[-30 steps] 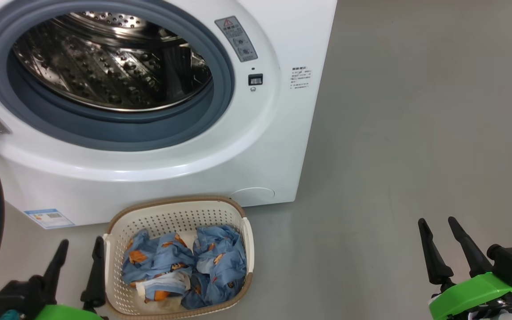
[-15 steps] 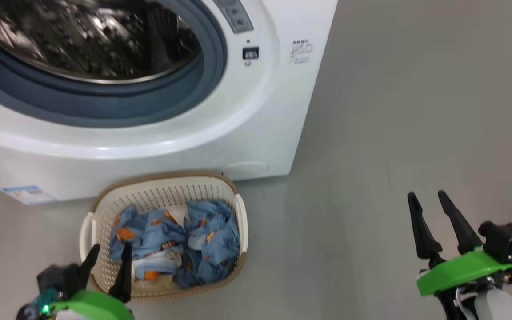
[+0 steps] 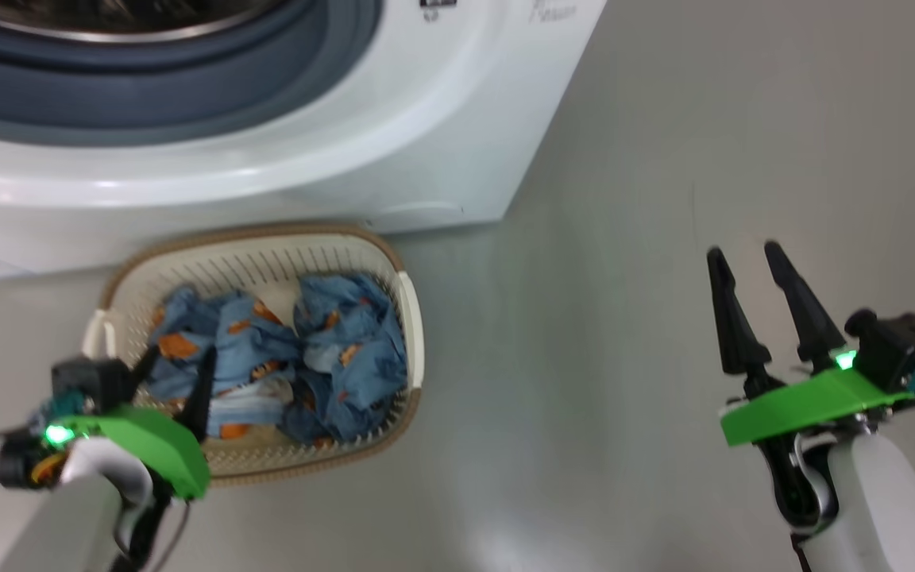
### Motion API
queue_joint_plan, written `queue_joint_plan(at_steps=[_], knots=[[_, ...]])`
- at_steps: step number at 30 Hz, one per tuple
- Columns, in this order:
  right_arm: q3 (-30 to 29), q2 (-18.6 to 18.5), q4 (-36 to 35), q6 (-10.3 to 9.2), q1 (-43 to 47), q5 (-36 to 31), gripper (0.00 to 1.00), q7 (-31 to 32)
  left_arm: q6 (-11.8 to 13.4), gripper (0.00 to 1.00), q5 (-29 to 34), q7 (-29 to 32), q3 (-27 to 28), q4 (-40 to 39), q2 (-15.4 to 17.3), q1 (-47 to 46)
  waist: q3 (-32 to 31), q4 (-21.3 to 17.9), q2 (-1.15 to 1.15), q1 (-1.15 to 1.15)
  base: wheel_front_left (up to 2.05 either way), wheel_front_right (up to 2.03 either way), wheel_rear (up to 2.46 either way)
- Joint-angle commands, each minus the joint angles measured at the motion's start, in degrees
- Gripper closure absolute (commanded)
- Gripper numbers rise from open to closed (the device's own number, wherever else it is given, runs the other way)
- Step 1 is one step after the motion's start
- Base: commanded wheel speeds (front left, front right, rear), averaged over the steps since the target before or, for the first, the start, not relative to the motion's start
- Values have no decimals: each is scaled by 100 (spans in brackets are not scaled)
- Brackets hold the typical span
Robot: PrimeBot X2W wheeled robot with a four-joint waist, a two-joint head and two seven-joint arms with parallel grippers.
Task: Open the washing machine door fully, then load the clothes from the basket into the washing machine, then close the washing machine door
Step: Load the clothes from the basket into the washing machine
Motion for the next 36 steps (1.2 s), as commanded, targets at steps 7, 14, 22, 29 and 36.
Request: queue_joint_plan(at_steps=[7,14,22,29,36], knots=[[288,112,-245,9,-382,-117,0,-69,-14,0,-363,-37,-485,794,481,-946,1001,-293,0,0,0,0,0],[380,195,-319,9,-621,-154,0,-69,-14,0,-737,29,-1131,1467,657,-1626,1490,-408,0,0,0,0,0],[513,272,-397,9,-851,-193,0,-69,-14,0,-1119,281,-1854,1761,812,-2198,1945,-518,0,0,0,0,0],[595,318,-466,9,-961,-197,0,-69,-14,0,-1525,612,-2347,1870,868,-2531,2251,-618,0,0,0,0,0],[635,346,-534,9,-981,-225,0,-69,-14,0,-1750,781,-2714,2042,911,-2716,2370,-699,0,0,0,0,0]])
